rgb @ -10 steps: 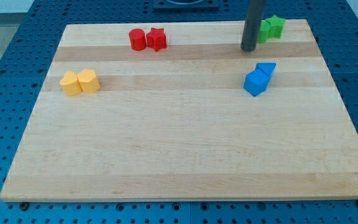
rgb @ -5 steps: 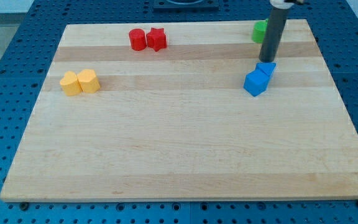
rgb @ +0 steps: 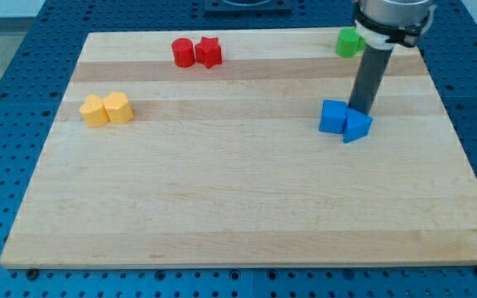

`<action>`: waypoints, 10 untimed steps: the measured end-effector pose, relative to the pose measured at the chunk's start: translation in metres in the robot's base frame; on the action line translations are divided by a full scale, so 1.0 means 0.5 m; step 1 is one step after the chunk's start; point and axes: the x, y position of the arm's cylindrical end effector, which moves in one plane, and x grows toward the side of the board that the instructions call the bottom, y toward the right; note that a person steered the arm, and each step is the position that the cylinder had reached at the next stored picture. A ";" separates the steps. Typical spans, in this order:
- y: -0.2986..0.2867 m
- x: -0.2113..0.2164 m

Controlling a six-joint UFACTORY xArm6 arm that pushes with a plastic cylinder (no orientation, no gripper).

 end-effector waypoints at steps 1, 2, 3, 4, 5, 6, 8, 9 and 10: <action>-0.052 0.001; -0.113 0.001; -0.184 0.001; -0.250 0.001; -0.306 0.001; -0.326 0.001; -0.326 0.029; -0.321 0.044; -0.294 0.044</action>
